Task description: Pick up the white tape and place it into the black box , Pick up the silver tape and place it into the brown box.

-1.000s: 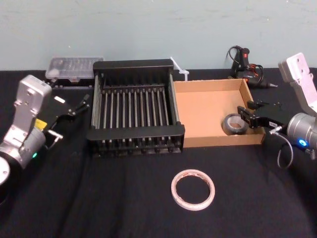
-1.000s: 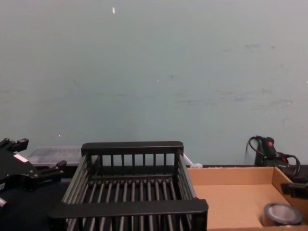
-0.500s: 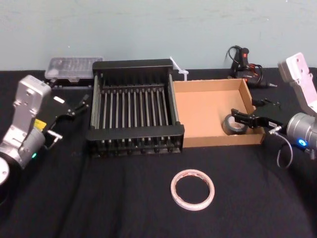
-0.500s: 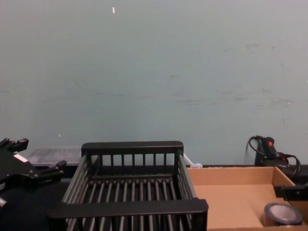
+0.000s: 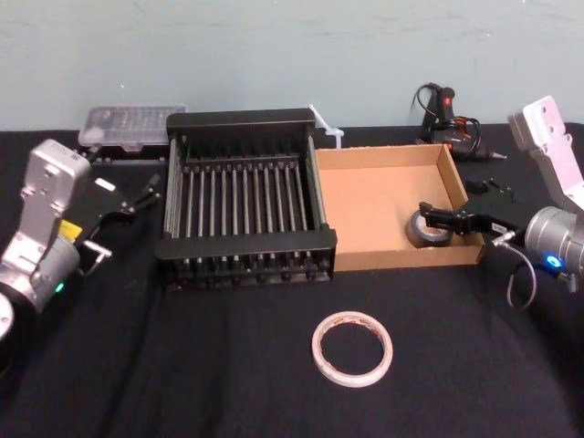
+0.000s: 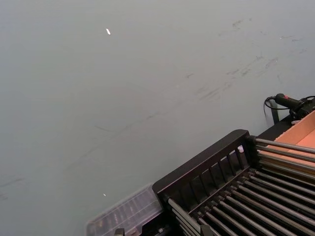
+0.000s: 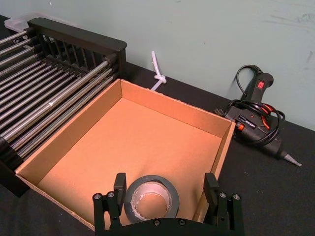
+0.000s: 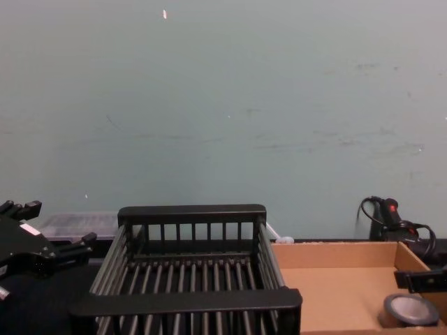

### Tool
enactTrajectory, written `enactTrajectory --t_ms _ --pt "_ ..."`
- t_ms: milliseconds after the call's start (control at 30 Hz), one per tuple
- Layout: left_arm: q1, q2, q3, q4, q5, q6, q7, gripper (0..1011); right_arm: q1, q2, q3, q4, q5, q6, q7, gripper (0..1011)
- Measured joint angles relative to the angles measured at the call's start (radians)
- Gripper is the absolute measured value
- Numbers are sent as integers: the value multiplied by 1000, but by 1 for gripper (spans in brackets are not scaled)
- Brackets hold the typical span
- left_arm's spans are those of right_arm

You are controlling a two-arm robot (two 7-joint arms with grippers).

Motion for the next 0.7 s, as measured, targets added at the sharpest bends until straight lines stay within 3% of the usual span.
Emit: enactTrajectory --t_ms 267,700 --pt "0 0 0 0 0 0 0 1001 -24 9 15 -46 8 29 7 1002" --pt "0 0 0 0 0 0 0 1001 -98 62 12 -181 19 52 41 1002"
